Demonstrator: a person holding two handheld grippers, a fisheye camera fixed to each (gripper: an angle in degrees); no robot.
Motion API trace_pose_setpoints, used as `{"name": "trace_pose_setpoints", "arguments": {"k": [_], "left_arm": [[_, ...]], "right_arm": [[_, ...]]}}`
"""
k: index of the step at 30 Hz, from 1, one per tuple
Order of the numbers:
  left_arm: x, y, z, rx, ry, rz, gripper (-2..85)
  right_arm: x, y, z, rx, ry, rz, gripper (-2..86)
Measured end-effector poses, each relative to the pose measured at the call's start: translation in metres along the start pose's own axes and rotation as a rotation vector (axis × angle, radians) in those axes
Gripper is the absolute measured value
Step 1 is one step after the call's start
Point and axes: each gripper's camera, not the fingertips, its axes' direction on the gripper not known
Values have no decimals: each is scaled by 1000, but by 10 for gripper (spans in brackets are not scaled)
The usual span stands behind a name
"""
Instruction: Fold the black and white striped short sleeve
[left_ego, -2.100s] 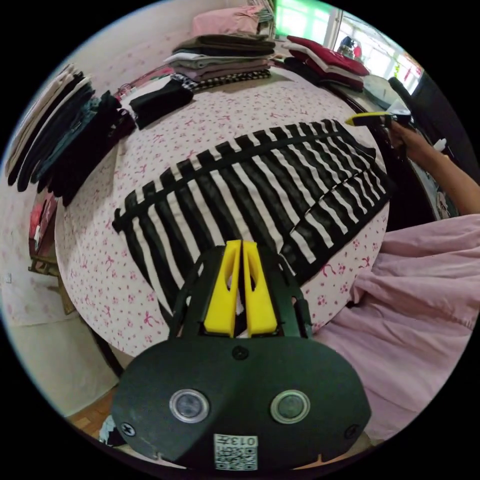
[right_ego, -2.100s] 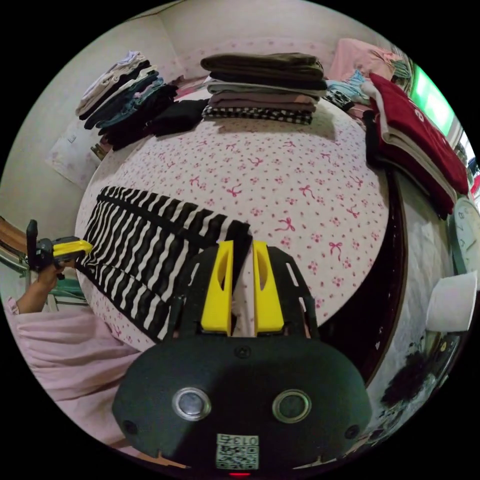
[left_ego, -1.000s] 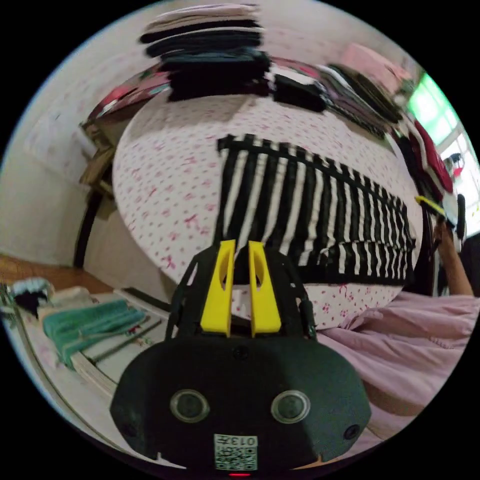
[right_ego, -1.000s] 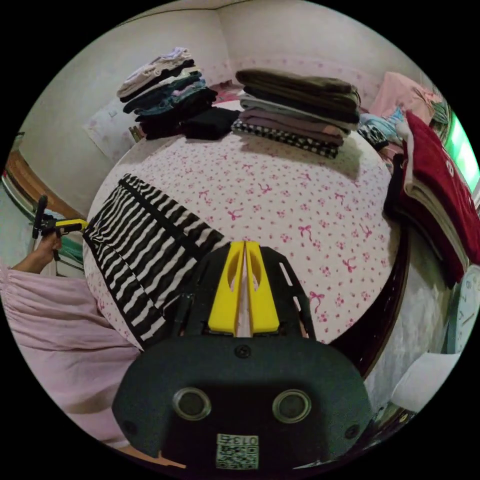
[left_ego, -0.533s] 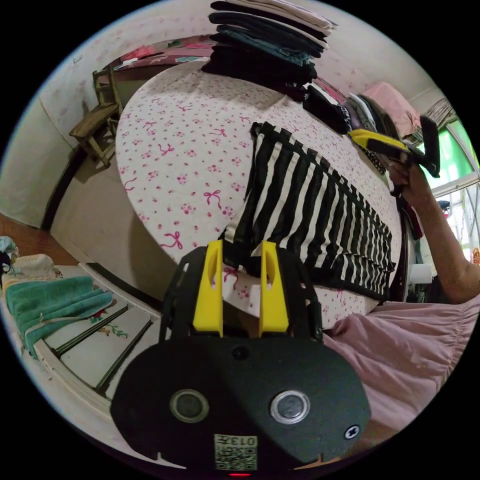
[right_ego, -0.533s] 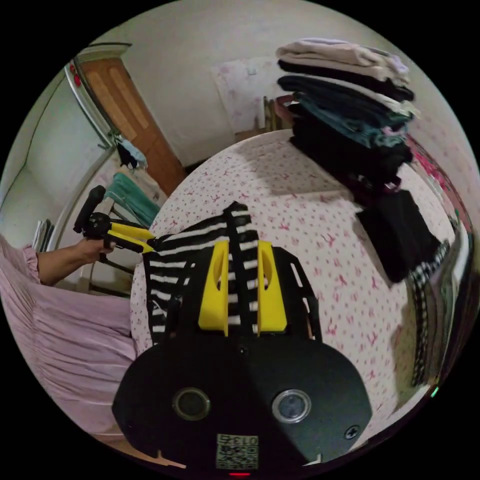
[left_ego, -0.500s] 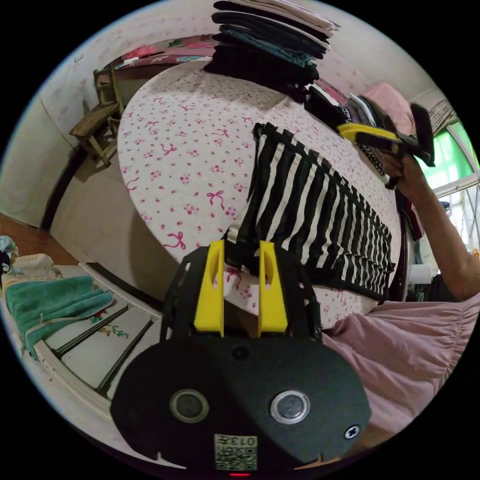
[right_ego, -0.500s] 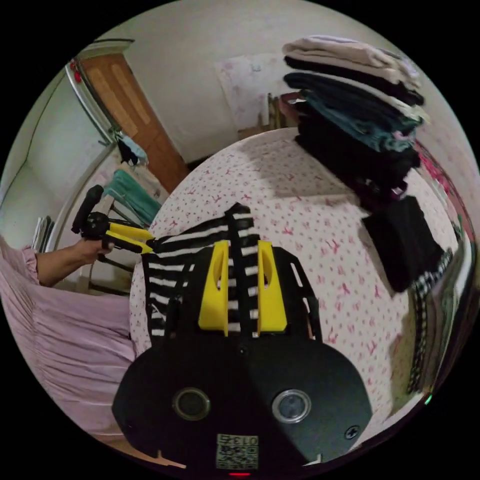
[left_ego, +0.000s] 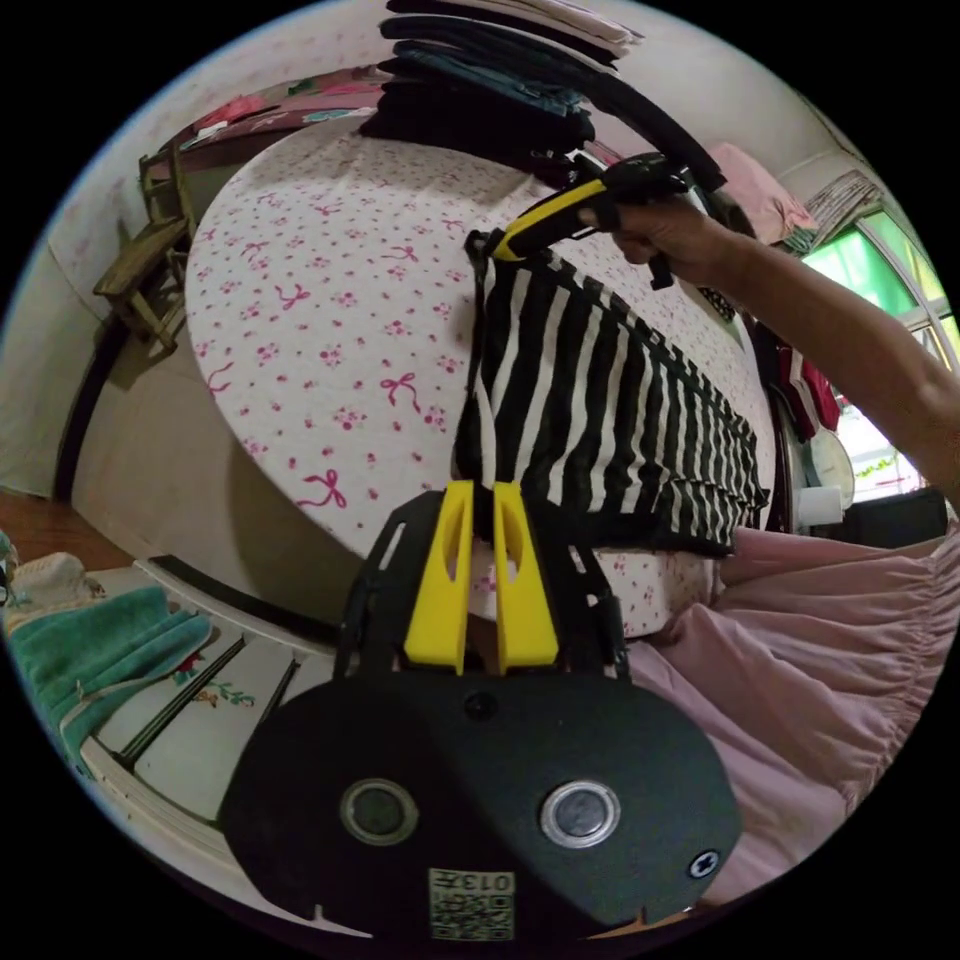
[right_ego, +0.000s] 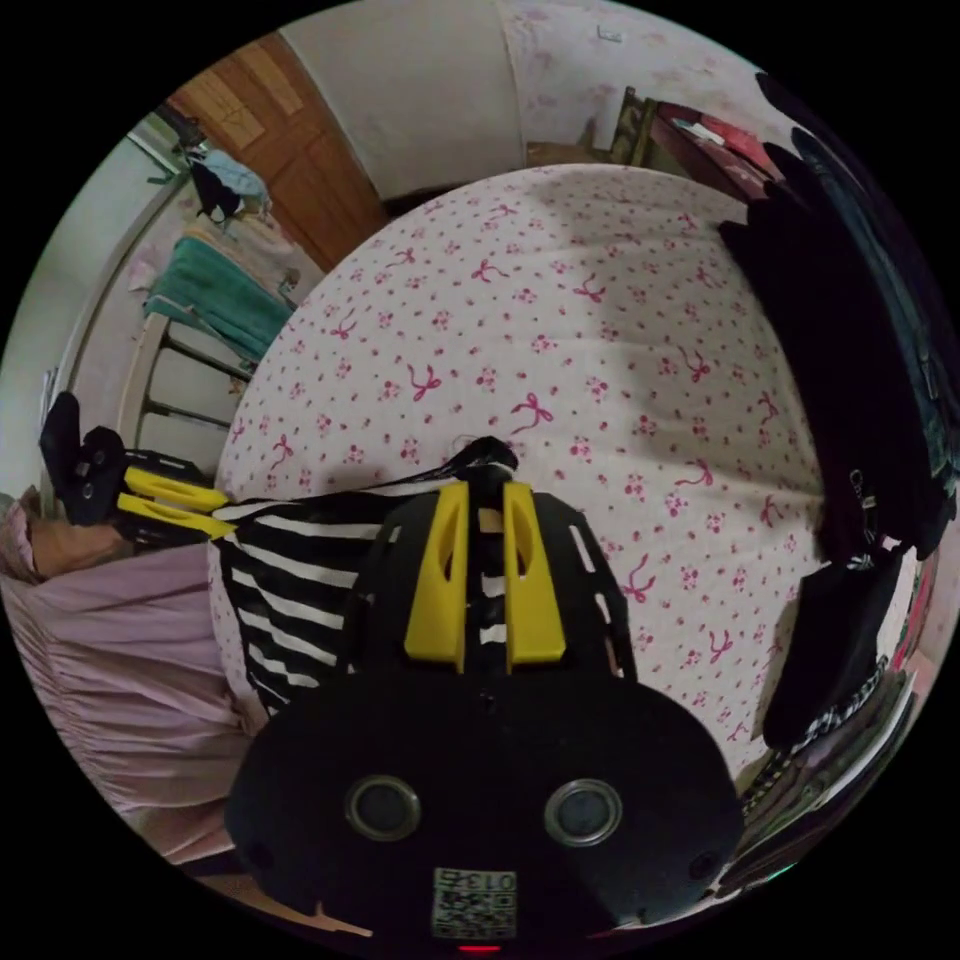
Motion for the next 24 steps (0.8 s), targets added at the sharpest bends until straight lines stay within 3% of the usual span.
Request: {"name": "trace_pose_setpoints", "arguments": {"k": [4,8,16,24], "left_arm": [[9,8,-11,44,95,44,23],[43,16,-33,95,165,142,19],[185,27,-25,70,272,416,16],[328,39,63,-72,318,605,16]], "right_arm": [[-11,6,-7,4,42,-41,28],[-2,43,-55,133,-23,-32,24],[23,221,-148,377,-39,88,23],[40,387,-135,365,-32,269,25]]}}
